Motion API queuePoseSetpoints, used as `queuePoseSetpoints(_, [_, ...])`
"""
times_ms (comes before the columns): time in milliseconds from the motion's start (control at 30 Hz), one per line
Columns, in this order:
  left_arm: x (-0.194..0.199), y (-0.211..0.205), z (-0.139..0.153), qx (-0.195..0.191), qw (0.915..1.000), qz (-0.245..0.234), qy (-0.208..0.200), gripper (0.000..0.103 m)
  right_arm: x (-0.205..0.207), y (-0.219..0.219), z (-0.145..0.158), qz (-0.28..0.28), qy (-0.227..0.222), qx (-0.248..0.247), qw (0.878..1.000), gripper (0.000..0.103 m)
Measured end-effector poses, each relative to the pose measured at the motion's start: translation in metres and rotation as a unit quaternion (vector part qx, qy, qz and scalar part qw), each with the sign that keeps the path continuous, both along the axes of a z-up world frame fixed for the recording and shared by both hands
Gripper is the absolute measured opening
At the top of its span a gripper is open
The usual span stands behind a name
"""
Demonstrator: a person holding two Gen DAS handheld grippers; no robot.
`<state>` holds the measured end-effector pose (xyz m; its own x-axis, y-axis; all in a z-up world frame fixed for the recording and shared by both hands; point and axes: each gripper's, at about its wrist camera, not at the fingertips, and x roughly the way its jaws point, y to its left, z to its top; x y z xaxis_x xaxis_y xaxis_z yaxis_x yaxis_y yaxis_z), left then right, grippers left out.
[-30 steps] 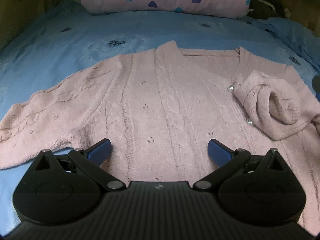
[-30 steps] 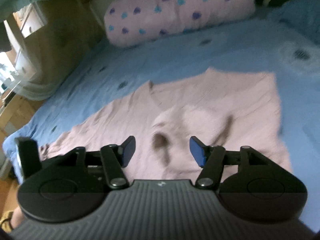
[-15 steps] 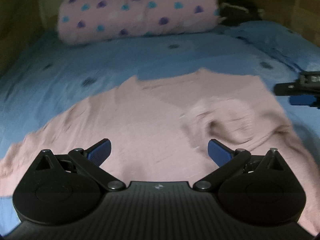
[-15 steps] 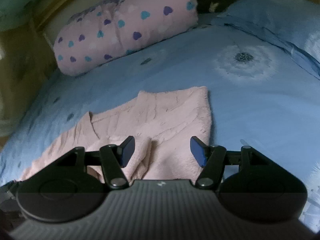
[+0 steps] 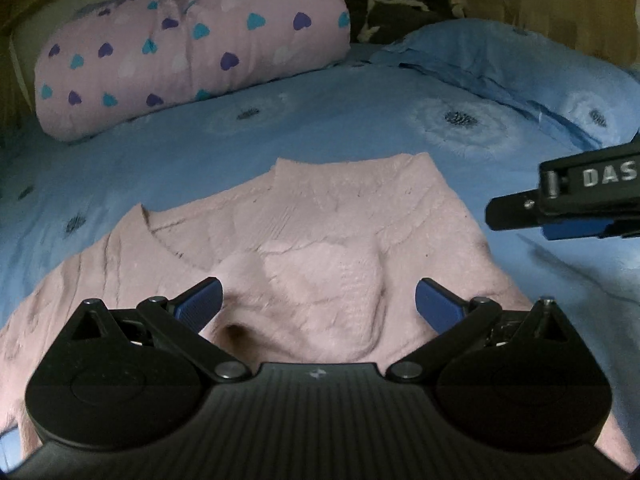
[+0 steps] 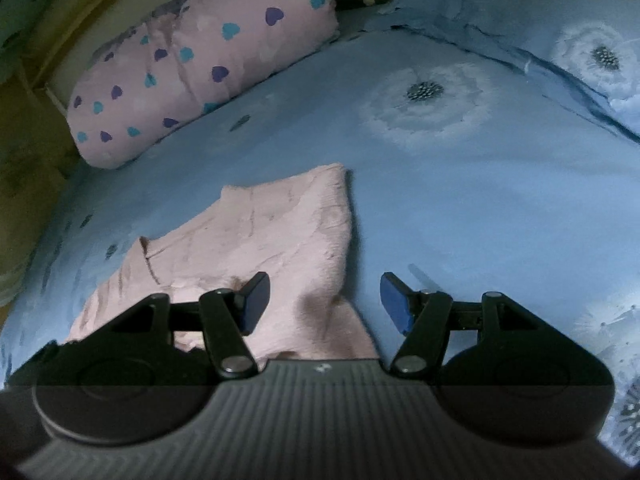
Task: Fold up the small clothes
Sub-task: 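Open the right gripper to release the sleeve on the cardigan, then close the left gripper on the other sleeve cuff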
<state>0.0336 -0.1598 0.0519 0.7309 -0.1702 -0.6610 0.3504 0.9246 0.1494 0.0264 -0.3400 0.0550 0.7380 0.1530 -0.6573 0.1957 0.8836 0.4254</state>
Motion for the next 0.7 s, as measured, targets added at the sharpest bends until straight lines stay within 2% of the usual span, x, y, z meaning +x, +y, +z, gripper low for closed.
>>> queuePoseSetpoints(200, [0.014,-0.016,-0.016,0.036,0.9993,-0.001,-0.014,0.103,0.002,-0.001,0.000,0.002,0.002,-0.003,1.000,0.064])
queuePoseSetpoints(433, [0.025,-0.018,-0.032,0.056,0.9983,-0.004,-0.015,0.103,0.007,0.006,0.001,0.015,0.006,-0.009,1.000,0.064])
queuePoseSetpoints(600, [0.033,-0.009,-0.037,0.041,0.9989,0.014,-0.016,0.103,0.009,0.009,-0.001,0.020,0.011,-0.009,1.000,0.064])
queuePoseSetpoints(667, [0.031,-0.005,-0.033,0.033,0.9990,0.015,-0.028,0.090,0.010,0.011,-0.001,0.021,0.013,-0.011,1.000,0.064])
queuePoseSetpoints(700, [0.030,-0.003,-0.031,0.028,0.9991,0.012,-0.030,0.079,0.011,0.011,-0.002,0.022,0.014,-0.012,1.000,0.064])
